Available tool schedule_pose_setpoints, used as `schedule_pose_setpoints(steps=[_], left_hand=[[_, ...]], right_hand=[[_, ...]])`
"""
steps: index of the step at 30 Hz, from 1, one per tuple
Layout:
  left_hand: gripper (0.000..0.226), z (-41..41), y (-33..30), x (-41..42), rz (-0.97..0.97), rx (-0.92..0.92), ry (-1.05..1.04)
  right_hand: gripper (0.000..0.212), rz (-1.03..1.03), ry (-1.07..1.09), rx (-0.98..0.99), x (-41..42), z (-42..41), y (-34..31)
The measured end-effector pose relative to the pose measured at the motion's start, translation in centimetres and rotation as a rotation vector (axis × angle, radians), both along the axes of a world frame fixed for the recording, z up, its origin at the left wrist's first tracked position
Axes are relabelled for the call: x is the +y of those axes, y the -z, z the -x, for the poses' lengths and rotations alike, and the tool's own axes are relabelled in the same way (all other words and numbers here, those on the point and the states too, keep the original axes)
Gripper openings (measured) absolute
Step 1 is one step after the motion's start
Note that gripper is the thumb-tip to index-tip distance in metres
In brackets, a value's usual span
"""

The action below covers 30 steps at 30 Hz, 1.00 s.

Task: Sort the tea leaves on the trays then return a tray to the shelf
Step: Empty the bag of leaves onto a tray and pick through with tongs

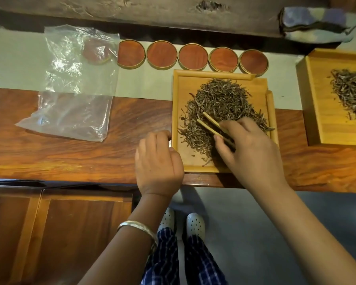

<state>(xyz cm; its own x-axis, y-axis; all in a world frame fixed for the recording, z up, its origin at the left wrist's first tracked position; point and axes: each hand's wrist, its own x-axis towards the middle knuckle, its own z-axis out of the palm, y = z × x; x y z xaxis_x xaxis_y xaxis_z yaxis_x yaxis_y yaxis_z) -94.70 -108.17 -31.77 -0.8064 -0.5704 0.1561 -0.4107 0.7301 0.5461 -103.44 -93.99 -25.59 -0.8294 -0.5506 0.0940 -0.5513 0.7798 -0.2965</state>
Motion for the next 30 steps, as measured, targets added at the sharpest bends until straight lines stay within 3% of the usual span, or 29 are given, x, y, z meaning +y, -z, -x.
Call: schedule_pose_setpoints(steps=[4,15,30], left_hand=[[0.019,0.0,0.2,-0.1,0.025,-0.024,-0.001],[0.017,0.2,0.4,0.0,0.077,-0.010,-0.012],[0.018,0.1,0.3,0.1,0.048,0.006,-0.012]], right_hand=[[0.021,-0.079,-0.054,-0.044,-0.1,-1.9,0.1],[0.023,-0.013,-0.066,-0.081,0.4,-3.9,0.3],[0.025,0.069,0.054,-0.084,2.9,-4.0,-0.4]])
